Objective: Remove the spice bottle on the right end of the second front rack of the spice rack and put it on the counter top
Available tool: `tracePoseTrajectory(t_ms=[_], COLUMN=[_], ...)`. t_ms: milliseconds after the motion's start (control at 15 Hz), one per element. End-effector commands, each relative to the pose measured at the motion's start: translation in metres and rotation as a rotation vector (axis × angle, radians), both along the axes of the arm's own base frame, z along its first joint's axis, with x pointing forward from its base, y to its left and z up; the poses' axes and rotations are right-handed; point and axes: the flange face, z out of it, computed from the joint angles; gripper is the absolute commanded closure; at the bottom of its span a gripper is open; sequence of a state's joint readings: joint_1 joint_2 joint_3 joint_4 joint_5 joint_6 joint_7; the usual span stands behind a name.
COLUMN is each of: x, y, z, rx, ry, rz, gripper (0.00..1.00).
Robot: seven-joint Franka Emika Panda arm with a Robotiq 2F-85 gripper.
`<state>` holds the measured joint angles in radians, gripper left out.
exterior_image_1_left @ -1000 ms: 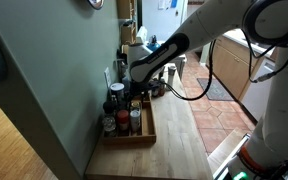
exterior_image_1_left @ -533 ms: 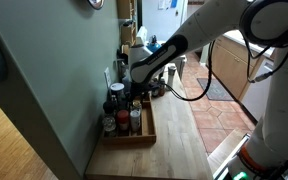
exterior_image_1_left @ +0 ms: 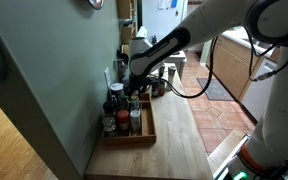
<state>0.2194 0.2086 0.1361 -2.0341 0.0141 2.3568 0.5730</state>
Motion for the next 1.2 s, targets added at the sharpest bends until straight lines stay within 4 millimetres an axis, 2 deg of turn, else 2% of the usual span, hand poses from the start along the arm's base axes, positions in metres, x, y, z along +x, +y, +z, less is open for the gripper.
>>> tracePoseTrajectory(t_ms=[0,133,267,400,533,800,1133], x=[-0.007,-0.008,-0.01,-0.01,-0.011,-0.028,-0.05], y=[-0.008,-0.018,-0.034,-0.058,-0.092,-0.153,-0.188], z=[0.049,0.071,0.085,0.092,0.093,0.075,0.034], rx=[-0.007,-0.018,-0.023,-0.033,-0.062,-0.081,-0.086], ry=[-0.002,-0.019,-0.036,-0.063,-0.095,-0.073,-0.023], rz=[-0.078,-0.122,-0.182,-0.267,-0.379,-0.553,-0.699], gripper=[0.7,0.7,0.7,0.7,0.7,0.7,0.7])
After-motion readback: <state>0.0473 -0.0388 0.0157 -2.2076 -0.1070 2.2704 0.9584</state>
